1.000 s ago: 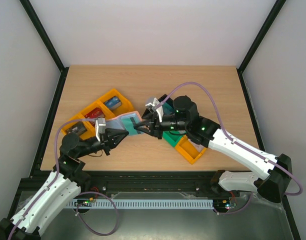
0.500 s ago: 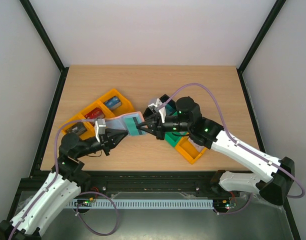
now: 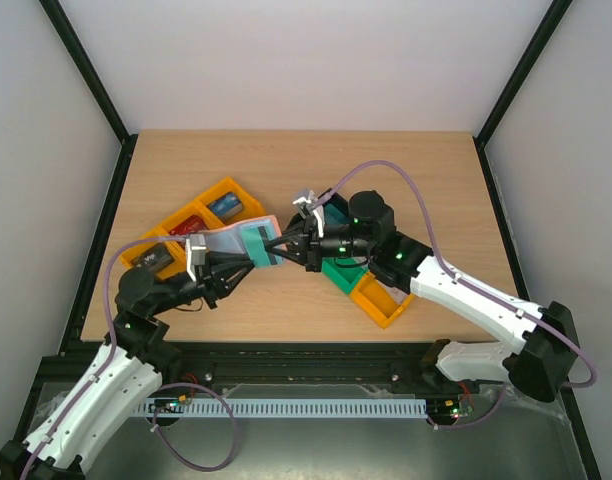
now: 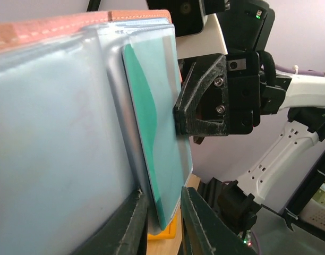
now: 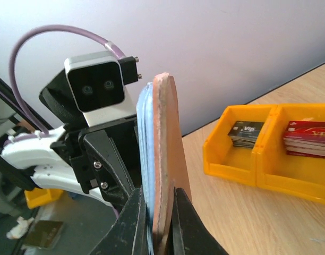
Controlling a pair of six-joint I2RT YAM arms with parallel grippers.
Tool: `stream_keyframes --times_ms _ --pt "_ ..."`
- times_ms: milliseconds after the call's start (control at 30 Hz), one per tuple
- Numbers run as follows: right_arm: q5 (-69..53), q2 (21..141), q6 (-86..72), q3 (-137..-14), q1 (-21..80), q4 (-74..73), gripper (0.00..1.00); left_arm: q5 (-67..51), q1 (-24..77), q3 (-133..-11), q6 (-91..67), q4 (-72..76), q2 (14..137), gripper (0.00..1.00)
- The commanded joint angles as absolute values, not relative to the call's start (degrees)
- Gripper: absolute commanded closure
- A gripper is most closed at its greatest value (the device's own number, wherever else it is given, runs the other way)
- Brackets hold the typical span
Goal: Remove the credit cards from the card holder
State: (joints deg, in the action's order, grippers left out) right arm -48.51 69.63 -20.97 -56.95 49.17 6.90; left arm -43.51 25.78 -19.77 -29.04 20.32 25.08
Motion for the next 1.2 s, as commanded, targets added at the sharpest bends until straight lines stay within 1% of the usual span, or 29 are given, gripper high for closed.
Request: stream_keyframes --times_ms 0,67,167,200,300,333,367,400,467,667,800,900,1033,1167 --pt "-54.3 72.2 -29.4 -54.8 50.2 21.3 0.98 -46.0 26.2 -18.6 -32.3 26.5 25.3 0.78" --pt "-55.0 72.7 -30.9 -54.1 50.3 23.7 0.98 -45.2 26.2 -18.8 -32.7 27.4 25.9 0.79" --pt "-55.0 72.6 -30.9 -53.8 50.6 24.4 0.98 -43.9 26.2 -18.8 -32.8 28.0 26.2 0.94" --pt "-54.6 72.6 -30.5 -53.8 50.6 23.9 0.98 -44.0 26.2 -18.7 -33.0 28.5 26.2 0.97" --pt "-55.1 73.0 -29.8 -53.6 50.6 23.3 0.98 -44.9 26.2 -18.7 -33.3 29.6 26.2 0.98" --pt "-55.2 72.7 -29.5 -53.4 50.7 23.2 0.96 -45.2 26.1 -18.8 -33.4 29.3 25.9 0.98" --pt "-54.7 72.1 -29.1 -53.2 50.7 23.1 0.90 -45.2 26.0 -19.1 -33.7 28.3 25.6 0.98" --pt "-53.9 71.3 -28.1 -52.7 50.6 22.5 0.87 -45.2 25.8 -19.4 -33.8 27.3 25.2 0.98" --pt "-51.6 69.5 -25.4 -52.2 50.3 20.0 0.82 -44.8 25.4 -19.4 -33.8 25.5 24.3 0.98" --pt "-48.7 66.4 -20.4 -53.1 49.7 10.5 0.81 -43.5 24.9 -19.1 -33.6 24.3 23.2 0.98" --pt "-47.2 64.5 -18.0 -53.5 49.4 7.1 0.79 -43.5 24.7 -19.4 -31.7 22.6 23.0 0.98" --pt "-47.1 63.9 -17.6 -53.3 49.4 6.5 0.79 -43.3 24.7 -19.6 -30.6 21.3 22.7 0.98" --pt "-47.3 64.1 -17.1 -53.7 49.3 5.4 0.88 -43.5 24.6 -19.8 -30.3 21.0 22.4 0.98" --pt "-46.8 63.3 -15.4 -54.5 48.6 2.7 0.93 -43.7 24.4 -20.1 -29.8 20.0 22.0 0.98"
